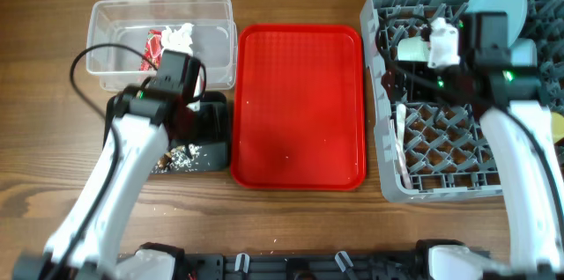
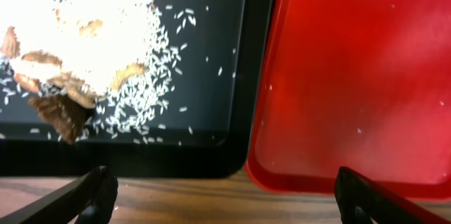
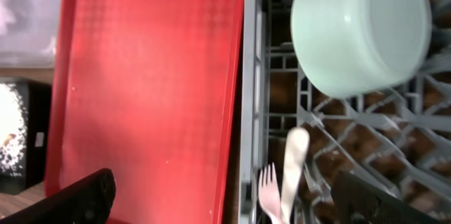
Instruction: Sort waste into correct bins and load items into the dishwasher rack
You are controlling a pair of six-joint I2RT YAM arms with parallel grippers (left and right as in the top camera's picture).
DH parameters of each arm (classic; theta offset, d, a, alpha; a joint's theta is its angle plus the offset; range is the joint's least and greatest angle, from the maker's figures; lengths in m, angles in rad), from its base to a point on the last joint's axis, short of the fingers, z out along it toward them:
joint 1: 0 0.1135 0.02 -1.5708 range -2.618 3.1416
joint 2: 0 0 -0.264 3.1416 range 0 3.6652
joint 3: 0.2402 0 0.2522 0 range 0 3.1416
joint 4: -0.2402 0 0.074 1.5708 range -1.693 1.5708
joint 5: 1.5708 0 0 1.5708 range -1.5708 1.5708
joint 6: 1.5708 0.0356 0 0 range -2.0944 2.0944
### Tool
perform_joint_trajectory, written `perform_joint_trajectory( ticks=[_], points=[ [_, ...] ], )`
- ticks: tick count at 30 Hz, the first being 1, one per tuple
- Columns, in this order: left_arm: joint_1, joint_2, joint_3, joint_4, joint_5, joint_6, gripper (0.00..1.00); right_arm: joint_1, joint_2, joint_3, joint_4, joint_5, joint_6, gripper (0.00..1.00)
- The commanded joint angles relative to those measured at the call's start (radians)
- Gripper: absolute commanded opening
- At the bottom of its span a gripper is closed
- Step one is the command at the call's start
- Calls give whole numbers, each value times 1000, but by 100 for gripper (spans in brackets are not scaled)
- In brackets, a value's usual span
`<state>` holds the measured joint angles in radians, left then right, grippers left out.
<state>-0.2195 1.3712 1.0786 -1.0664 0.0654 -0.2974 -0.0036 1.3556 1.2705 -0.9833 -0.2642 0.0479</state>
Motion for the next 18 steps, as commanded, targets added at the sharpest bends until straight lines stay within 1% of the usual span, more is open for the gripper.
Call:
perform_joint_trajectory(
  ticks=[1,2,3,5,8,10,18],
  points=[
    [-8,-239,-113,80,4,3,100,-3,-187,-114,63,27,3,100],
    [-8,-342,-156,113,4,6,100,-3,-288,-190,111,27,-16,100],
    [-8,-584,-245,177,-5,-5,100,-3,-519,-356,194,60,-20,100],
    [-8,-705,-264,189,-49,-4,100,-3,-627,-415,200,88,-19,100],
    [-8,-791,-264,194,-56,-4,100,-3,-695,-435,170,84,-19,100],
    [-8,-838,-264,180,-56,-4,100,-3,-710,-435,150,84,-19,100],
    [-8,-851,-264,171,-56,-4,100,-3,-670,-435,152,84,-19,100]
  ],
)
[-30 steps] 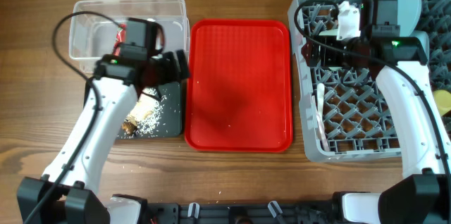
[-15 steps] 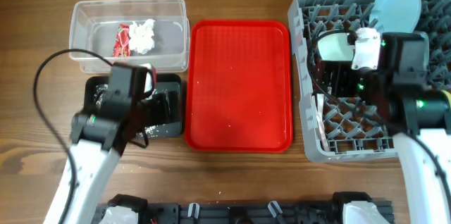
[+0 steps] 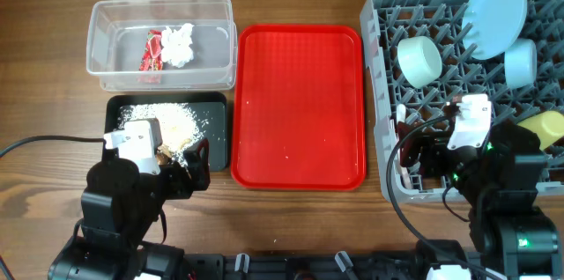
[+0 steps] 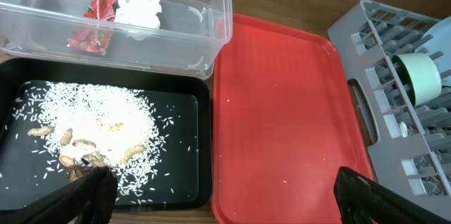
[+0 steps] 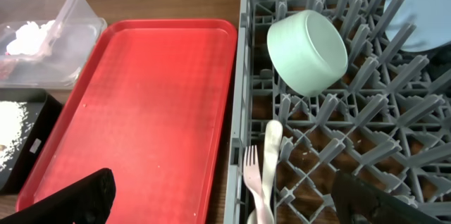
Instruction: Sort waste into correct bins and load items into the dishwasher rack
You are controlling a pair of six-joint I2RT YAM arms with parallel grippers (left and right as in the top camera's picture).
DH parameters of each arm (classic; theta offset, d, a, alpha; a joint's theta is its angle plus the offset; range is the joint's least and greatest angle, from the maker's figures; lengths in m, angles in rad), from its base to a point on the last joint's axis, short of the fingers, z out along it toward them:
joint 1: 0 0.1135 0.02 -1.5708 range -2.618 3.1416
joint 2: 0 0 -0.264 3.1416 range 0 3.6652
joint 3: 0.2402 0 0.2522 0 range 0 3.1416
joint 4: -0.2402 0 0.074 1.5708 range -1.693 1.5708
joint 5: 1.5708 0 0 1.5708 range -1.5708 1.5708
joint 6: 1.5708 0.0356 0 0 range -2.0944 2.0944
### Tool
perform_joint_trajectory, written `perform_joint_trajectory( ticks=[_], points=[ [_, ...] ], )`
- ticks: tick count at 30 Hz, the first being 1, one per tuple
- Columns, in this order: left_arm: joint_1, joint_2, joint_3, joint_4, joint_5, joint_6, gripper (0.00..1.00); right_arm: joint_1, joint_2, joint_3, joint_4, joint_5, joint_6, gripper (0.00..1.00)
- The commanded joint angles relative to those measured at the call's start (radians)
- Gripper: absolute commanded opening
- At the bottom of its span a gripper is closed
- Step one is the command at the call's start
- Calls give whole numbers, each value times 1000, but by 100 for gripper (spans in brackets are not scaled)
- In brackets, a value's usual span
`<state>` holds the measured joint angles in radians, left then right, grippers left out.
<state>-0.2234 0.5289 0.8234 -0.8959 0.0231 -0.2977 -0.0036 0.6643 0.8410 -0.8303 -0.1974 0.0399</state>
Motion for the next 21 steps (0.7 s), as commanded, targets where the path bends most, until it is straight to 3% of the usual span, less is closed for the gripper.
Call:
perform_joint_trajectory(
  ticks=[1,15,21],
  points=[
    [-4,-8,-8,1,-14,-3,100,-3,28,-6,-1,17,-11,100],
    [-4,-8,-8,1,-14,-3,100,0,90,-25,3,39,-13,100],
    [-4,-8,-8,1,-14,-3,100,40,-95,-167,260,43,-40,100]
  ],
)
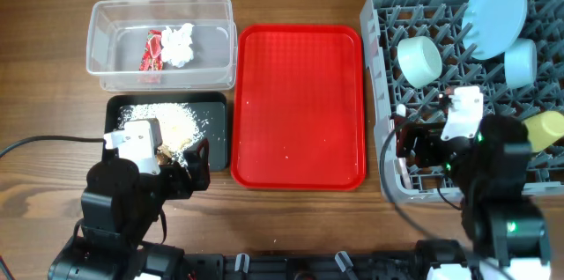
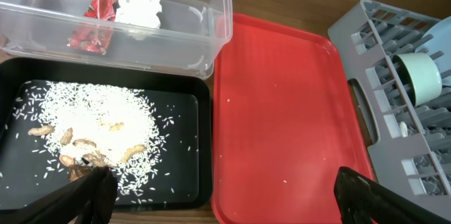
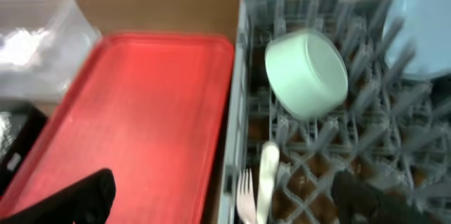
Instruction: Sort waste into correct bins and load items into the dishwasher rack
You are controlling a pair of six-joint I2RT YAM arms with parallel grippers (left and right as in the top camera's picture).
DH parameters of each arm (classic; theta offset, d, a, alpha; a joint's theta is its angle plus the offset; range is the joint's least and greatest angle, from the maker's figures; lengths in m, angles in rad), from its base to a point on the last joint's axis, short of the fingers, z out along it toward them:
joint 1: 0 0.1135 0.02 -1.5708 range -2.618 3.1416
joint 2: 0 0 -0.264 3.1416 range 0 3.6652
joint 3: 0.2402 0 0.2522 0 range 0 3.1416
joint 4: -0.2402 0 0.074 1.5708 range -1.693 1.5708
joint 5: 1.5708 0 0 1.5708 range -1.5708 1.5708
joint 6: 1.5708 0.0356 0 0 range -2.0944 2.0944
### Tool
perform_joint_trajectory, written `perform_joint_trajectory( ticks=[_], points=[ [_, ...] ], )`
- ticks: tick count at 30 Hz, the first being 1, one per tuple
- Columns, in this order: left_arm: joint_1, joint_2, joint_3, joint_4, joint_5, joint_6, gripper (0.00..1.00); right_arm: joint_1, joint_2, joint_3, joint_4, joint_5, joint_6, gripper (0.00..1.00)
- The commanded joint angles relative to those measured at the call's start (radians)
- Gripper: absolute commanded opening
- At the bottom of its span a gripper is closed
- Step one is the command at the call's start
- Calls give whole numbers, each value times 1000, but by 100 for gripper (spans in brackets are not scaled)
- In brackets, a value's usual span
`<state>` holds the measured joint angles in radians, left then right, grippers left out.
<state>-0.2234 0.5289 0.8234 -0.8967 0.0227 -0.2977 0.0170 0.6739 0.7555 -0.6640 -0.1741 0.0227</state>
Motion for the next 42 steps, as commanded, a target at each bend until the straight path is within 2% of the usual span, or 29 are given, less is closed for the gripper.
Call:
perform_joint_trajectory(
  ticks=[1,5,8,14,18,20,22,23,42],
  points=[
    [-4,-8,-8,2,-13,-3,100,27,-154,-138,173,20,-23,100],
    [-4,-8,-8,1,-13,-3,100,57,-344,-341,429,21,-23,100],
    [-4,-8,-8,2,-13,-3,100,64,-455,-448,547,25,-22,100],
    [-4,-8,-8,2,-13,-3,100,64,-636,-618,714,80,-23,100],
    [-4,-8,-8,2,-13,-3,100,64,-671,-712,795,131,-23,100],
    [-4,-8,-8,2,-13,-3,100,64,-671,-748,794,145,-23,99],
    [-4,-8,-8,2,-14,-3,100,64,-671,-750,674,147,-20,100],
    [-4,-8,-8,2,-13,-3,100,64,-671,-750,667,140,-24,100],
    [-4,-8,-8,2,-13,-3,100,64,-666,-750,666,140,-20,100]
  ],
)
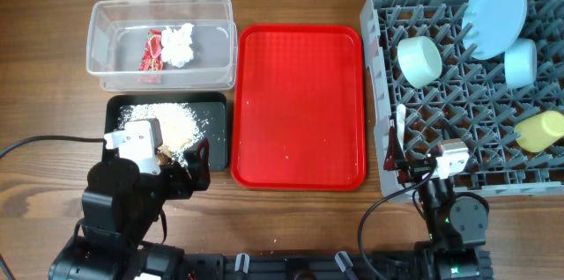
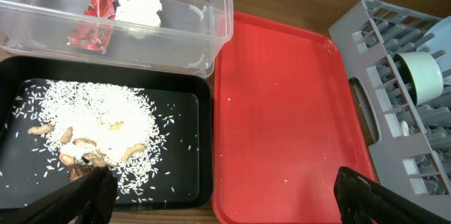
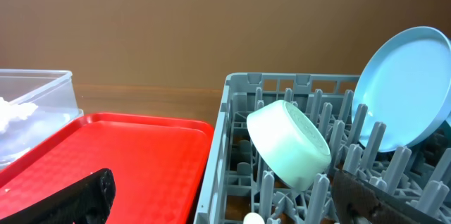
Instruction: Sort waste into correct bins and load items into the dishwasher rack
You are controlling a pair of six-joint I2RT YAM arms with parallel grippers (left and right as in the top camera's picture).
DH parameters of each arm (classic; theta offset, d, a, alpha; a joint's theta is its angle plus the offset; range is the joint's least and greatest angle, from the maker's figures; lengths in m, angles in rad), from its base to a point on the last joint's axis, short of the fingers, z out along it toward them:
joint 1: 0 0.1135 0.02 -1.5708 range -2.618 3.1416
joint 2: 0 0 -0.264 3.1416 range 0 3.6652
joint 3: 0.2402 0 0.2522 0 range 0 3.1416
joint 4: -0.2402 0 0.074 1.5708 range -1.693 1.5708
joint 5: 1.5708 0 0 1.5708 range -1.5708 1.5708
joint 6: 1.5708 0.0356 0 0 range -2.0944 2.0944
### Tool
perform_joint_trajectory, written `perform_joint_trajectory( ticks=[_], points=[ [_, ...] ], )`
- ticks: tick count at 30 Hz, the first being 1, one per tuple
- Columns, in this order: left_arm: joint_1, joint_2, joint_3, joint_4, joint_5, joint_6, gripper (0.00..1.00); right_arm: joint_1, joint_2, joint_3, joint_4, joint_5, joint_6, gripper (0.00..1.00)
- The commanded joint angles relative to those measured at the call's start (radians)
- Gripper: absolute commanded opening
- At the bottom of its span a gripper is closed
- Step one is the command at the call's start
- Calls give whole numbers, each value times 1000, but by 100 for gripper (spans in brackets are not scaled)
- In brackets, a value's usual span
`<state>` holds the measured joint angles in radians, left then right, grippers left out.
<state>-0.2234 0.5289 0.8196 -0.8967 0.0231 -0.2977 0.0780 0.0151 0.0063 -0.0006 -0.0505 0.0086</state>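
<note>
The red tray [image 1: 298,104] lies bare in the middle. A clear bin [image 1: 211,47] at the back left holds a red wrapper [image 1: 152,48] and a white tissue [image 1: 179,42]. Rice and peanuts [image 1: 172,121] sit in the black bin [image 1: 218,135]. The grey rack [image 1: 381,95] carries a pale green bowl [image 1: 419,60], a blue plate [image 1: 495,3], a blue cup [image 1: 520,62], a yellow cup [image 1: 539,130] and white cutlery [image 1: 397,130]. My left gripper [image 2: 222,206] is open above the black bin's front edge. My right gripper [image 3: 225,206] is open at the rack's front left corner.
Bare wooden table [image 1: 53,183] runs along the left and front. Both arms sit drawn back at the front edge of the table. A black cable [image 1: 35,143] loops off to the left of the left arm.
The right arm has drawn back from over the rack's front to the table's front edge, and its camera now looks level across the rack. The left arm has not moved.
At first my left gripper was low over the rice in the black bin and my right was over the rack by the green bowl, both open. Then both stood back near the front edge, empty. The right arm now sits lowest, in front of the rack.
</note>
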Motion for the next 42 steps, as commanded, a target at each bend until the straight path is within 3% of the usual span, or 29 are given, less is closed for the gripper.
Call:
perform_joint_trajectory(
  ticks=[1,19,27,38,42],
  points=[
    [-4,-8,-5,2,-14,-3,100,3,-8,-1,3,16,-6,100],
    [31,-53,-29,-28,-15,5,100,3,-8,-1,3,16,-6,100],
    [177,-327,-414,336,48,2,100,3,-8,-1,3,16,-6,100],
    [181,-526,-787,831,43,13,100,3,-8,-1,3,16,-6,100],
    [180,-526,-814,824,43,90,100,3,-8,-1,3,16,-6,100]
  ],
)
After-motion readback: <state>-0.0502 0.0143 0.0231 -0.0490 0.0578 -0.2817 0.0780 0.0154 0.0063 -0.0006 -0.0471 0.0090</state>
